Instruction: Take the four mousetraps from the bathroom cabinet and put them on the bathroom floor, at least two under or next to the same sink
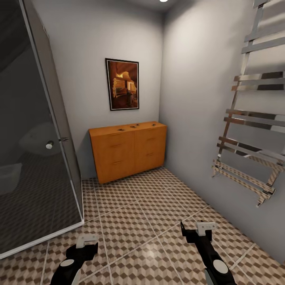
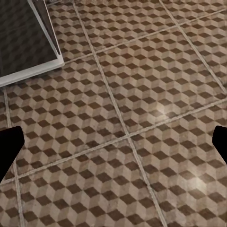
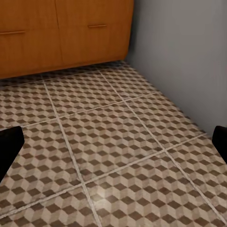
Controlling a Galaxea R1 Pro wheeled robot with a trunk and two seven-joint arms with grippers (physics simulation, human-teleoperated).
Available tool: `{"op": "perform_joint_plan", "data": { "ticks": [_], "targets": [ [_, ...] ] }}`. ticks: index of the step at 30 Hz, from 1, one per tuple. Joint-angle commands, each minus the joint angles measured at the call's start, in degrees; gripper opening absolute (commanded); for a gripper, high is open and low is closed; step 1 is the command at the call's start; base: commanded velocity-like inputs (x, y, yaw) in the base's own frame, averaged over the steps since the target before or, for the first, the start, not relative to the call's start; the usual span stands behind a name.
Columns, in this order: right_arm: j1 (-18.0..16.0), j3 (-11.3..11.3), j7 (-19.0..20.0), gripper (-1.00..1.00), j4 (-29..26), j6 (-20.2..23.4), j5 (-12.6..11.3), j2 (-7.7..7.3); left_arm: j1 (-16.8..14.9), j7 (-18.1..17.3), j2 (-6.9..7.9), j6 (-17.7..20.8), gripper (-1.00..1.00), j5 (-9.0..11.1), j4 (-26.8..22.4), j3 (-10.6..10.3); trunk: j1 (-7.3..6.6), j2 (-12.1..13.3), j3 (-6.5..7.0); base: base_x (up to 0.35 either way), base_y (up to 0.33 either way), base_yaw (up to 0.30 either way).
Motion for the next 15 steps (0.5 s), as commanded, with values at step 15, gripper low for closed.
{"op": "perform_joint_plan", "data": {
  "ticks": [15],
  "targets": [
    [0.0,0.2,-0.4,1.00,0.0,0.0,0.0,-0.01,-0.1,0.4,0.00,0.3,1.00,0.3,0.0,-0.2,0.02,0.0,-0.06,0.302,-0.112,0.000]
  ]
}}
